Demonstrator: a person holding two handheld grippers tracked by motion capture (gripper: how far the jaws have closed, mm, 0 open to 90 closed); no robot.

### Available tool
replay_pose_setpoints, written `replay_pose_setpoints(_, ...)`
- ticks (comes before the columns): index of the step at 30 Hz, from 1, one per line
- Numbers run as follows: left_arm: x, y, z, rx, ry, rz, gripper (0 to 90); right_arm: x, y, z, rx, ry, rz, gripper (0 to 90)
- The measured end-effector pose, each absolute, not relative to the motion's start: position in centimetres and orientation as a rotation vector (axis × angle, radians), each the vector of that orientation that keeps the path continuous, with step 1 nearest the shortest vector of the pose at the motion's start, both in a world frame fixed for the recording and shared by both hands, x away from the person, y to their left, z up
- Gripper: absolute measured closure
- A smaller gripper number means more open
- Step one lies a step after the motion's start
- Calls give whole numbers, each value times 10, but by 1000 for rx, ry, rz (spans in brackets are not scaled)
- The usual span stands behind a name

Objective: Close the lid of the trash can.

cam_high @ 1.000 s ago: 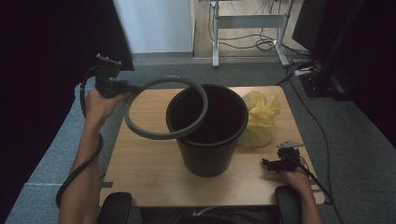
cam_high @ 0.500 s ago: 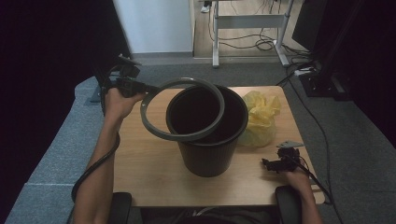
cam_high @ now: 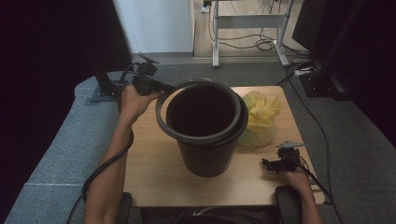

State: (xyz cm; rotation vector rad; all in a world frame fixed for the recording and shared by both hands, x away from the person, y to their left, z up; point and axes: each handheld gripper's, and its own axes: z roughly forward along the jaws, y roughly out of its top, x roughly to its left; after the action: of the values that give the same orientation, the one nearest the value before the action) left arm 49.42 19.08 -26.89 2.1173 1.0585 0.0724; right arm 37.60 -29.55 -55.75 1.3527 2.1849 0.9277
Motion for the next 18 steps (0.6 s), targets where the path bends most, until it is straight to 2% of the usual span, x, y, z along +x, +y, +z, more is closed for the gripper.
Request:
replay_pose_setpoints(7, 495, 174, -271, 2139, 1031, 60, 793, 376, -296, -557, 1353, 2185, 927, 0)
replay_pose_setpoints(18, 487, 169, -268, 2198, 1029, 136, 785, 376, -295, -557, 1348, 2190, 930, 0)
